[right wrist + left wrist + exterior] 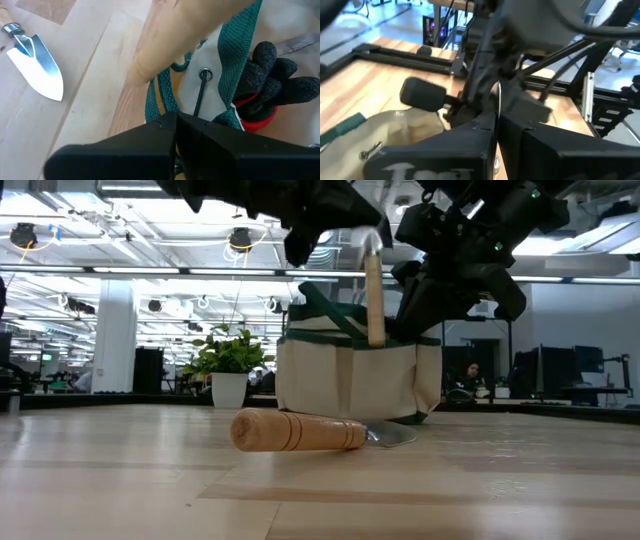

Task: Pick & Place Garden tools in Gardening bag
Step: Put the trowel into the gardening bag

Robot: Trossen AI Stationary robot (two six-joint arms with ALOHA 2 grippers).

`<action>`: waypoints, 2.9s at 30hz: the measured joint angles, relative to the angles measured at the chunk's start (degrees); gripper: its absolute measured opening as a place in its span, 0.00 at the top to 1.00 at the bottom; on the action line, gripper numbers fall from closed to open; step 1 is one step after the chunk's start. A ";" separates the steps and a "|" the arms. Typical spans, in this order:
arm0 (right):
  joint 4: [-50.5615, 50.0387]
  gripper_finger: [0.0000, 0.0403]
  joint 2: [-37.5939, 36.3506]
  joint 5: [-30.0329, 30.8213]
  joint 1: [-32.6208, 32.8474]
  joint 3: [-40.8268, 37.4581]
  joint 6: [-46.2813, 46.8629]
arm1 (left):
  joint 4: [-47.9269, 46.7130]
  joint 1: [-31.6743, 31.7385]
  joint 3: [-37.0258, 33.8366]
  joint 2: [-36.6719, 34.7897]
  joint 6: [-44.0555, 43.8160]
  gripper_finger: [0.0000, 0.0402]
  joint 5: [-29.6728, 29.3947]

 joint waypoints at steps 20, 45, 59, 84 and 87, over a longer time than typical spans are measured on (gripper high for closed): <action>0.02 1.00 -0.04 0.07 0.03 0.00 -0.03 | 2.78 0.89 0.02 0.64 3.22 1.00 -4.19; -0.13 1.00 -0.07 -0.02 -0.54 -0.02 0.01 | 1.45 0.86 0.00 0.64 0.56 1.00 -1.69; 0.04 1.00 -0.07 -0.04 -0.58 -0.02 0.42 | 3.42 2.03 0.00 0.64 1.46 1.00 -2.51; 0.04 1.00 -0.07 -0.21 -0.85 -0.07 0.42 | 0.86 1.91 0.02 0.91 1.73 1.00 -1.85; 0.03 1.00 -0.07 -0.21 -0.85 -0.07 0.42 | 0.65 2.44 0.02 0.95 2.20 1.00 -2.46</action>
